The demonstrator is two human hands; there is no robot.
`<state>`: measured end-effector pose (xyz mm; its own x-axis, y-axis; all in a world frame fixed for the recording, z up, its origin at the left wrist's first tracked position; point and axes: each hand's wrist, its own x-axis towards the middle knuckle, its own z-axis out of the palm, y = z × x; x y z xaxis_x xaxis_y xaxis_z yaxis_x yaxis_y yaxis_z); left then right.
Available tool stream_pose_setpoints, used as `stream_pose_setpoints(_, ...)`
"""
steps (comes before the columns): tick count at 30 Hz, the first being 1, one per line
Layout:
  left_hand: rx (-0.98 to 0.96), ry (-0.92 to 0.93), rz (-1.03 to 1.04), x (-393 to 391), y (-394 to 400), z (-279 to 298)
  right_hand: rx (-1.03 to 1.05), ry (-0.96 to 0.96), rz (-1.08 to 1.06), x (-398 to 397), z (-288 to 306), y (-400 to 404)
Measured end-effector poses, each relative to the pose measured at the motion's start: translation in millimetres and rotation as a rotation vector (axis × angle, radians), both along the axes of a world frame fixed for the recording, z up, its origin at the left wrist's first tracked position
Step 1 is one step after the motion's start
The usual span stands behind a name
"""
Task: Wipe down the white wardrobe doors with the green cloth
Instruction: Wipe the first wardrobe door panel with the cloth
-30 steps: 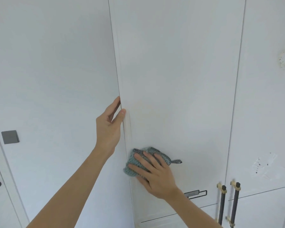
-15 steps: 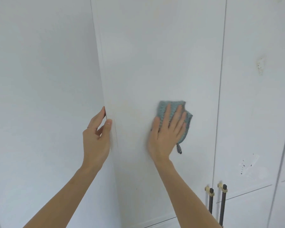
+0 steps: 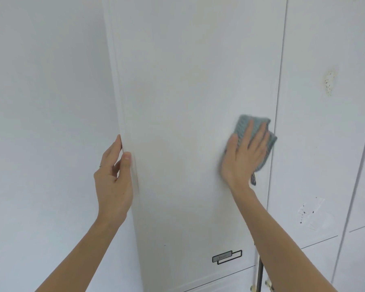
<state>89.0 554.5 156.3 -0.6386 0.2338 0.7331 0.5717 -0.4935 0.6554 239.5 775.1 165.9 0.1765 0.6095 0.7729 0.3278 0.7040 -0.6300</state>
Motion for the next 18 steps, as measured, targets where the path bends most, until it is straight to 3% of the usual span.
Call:
stream_pose_setpoints(4, 0.014, 0.006, 0.014, -1, 1, -2, 0.329, -0.159, -0.061, -48, 33, -52)
stream_pose_setpoints(8, 0.061, -0.018, -0.009, 1, 3, 0, 0.656, -0.493, 0.172, -65, -41, -101)
stream_pose_setpoints(12, 0.078, -0.023, -0.053, 1, 1, 3, 0.758, -0.717, 0.234, -20, -104, -56)
stream_pose_setpoints(15, 0.061, -0.004, -0.046, 2, -1, 4, 0.658, -0.646, 0.218, 6, -80, -16)
stream_pose_setpoints(18, 0.028, 0.011, -0.053, 3, -3, 6, 0.403, -0.341, 0.094, 4, -11, 0)
